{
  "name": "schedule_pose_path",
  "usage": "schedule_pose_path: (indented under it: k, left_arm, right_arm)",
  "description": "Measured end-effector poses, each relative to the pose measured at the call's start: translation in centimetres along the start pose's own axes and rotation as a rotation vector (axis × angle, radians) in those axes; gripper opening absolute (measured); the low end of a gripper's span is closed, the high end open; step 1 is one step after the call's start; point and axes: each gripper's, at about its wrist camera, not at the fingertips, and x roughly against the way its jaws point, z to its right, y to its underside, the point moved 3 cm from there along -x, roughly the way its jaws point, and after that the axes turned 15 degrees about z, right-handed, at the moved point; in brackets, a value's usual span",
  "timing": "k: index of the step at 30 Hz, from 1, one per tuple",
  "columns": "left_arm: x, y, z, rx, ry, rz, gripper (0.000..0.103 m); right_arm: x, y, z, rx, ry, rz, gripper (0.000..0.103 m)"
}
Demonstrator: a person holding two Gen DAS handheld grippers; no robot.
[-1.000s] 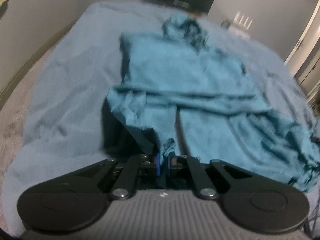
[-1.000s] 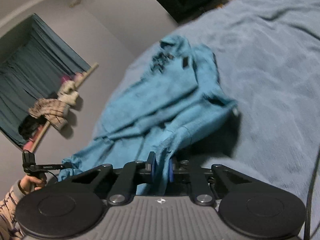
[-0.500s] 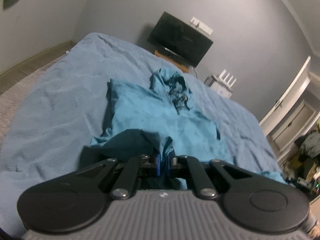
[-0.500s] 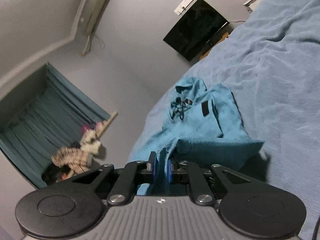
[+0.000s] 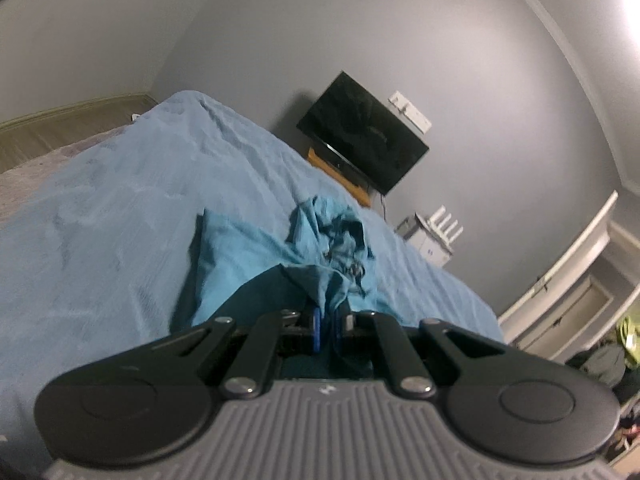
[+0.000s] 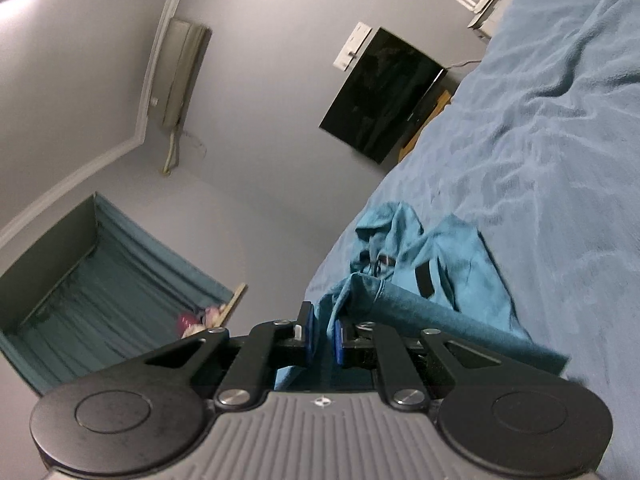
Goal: Fold large clothes
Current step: 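Grasp the hoodie hem with both grippers and fold it toward the hood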
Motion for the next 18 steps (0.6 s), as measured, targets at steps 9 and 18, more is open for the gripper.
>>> schedule_pose_path:
  k: [9, 18]
  left_arm:
    - [-7.1, -1.1, -0.9, 0.034, -0.016, 0.061, 0.001]
    - [-15.5, -2.2, -4.0, 0.074, -0.082, 0.087, 0.001]
  right_arm:
    - [-8.2, -1.5, 2.6, -0.033, 0.055, 0.051, 0.011]
    - [-17.5, -2.9, 6.6, -0.054, 0.141, 0.081, 0.011]
